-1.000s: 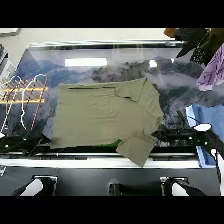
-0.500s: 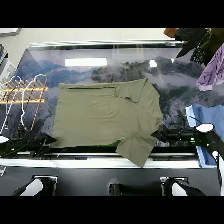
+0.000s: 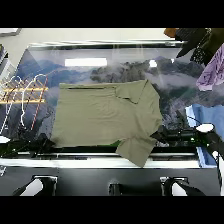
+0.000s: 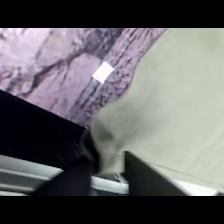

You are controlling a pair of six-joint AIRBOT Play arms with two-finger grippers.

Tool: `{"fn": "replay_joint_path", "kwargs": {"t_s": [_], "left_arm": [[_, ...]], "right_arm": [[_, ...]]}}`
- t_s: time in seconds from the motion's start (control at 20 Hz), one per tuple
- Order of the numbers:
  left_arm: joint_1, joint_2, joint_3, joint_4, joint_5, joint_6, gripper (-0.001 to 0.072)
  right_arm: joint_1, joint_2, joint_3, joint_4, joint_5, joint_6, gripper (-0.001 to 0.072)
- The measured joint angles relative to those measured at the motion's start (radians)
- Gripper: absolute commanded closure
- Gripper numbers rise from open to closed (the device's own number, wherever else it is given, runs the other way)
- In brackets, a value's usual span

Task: Fold the clothes and pants, and hang the long-sleeved shirts on hangers.

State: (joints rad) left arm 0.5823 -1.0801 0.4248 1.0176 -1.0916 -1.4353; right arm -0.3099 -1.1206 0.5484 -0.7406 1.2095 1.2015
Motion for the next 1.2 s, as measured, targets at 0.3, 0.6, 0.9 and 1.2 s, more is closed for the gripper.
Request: {"fn": "replay_joint_path", "kwargs": {"t_s": [0.3,0.6,0.9,1.2], "left_arm": [[-0.008,0.001,0.005,0.005,0.02,0.005,0.0693],[-0.027,0.035,0.129,-0.097,0.018,0.05,0.0693],[-0.1,0.081,0.586,-0.166,-0.026,0.017,0.0693],[-0.103,0.159,1.213,0.073,-0.154,-0.184,0.0693]], "right_arm": [[0.0,0.035,0.0,0.005,0.029,-0.006,0.0686],[0.003,0.151,0.111,0.072,0.01,-0.036,0.0687],[0.003,0.18,0.488,0.1,-0.018,-0.013,0.0687],[0.003,0.28,0.99,0.077,0.069,0.108,0.0687]]}}
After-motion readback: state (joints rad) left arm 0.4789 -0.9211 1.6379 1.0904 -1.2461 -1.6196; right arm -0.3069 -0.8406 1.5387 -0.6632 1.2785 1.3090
